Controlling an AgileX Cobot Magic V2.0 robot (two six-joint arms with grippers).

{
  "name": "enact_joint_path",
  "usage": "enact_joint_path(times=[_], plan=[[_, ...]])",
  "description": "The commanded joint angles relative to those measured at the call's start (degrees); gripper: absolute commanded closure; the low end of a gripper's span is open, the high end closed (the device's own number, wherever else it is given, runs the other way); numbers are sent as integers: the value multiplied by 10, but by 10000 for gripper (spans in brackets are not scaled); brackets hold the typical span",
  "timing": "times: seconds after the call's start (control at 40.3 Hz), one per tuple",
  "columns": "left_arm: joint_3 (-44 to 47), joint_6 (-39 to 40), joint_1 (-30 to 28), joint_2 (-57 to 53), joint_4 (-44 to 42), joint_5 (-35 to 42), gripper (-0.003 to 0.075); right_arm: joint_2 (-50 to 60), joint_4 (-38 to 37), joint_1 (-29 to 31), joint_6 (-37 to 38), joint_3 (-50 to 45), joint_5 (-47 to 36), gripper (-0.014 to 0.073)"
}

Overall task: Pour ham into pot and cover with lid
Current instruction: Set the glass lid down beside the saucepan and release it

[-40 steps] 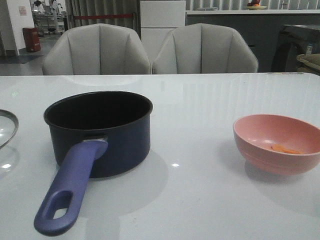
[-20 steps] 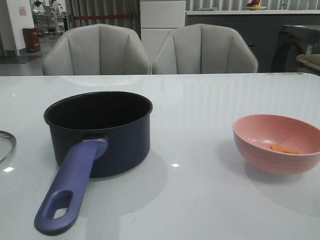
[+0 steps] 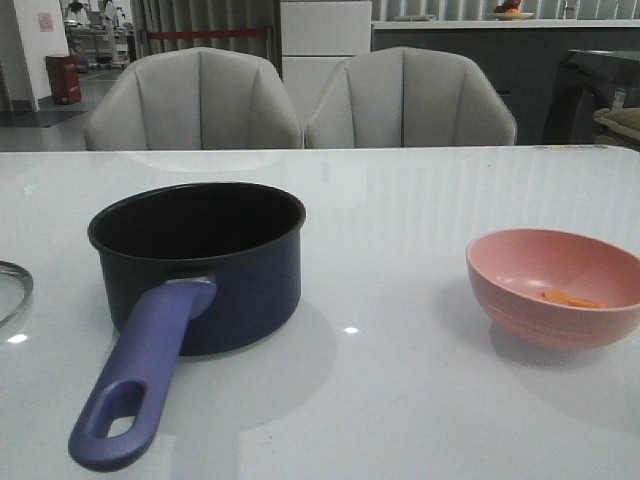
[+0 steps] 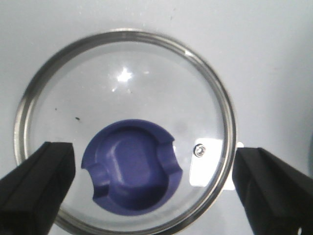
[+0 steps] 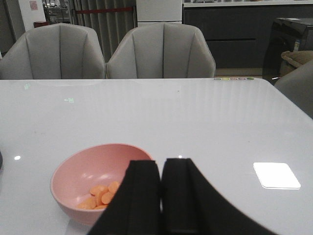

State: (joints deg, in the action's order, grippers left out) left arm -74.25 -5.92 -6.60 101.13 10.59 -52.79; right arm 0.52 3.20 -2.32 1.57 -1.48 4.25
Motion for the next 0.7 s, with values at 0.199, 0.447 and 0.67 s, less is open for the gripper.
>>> enact_joint_path(times=[0.199,0.447,0.67], plan=[[63,-3,54,-213,18,71,41,11,-6,3,-3,-6,-51,435],[226,-3,70,-399,26,170,41,11,-6,3,-3,-6,-51,435],[370,-3,70,-546,26,306,41,11,-6,2,-3,-6,-51,435]])
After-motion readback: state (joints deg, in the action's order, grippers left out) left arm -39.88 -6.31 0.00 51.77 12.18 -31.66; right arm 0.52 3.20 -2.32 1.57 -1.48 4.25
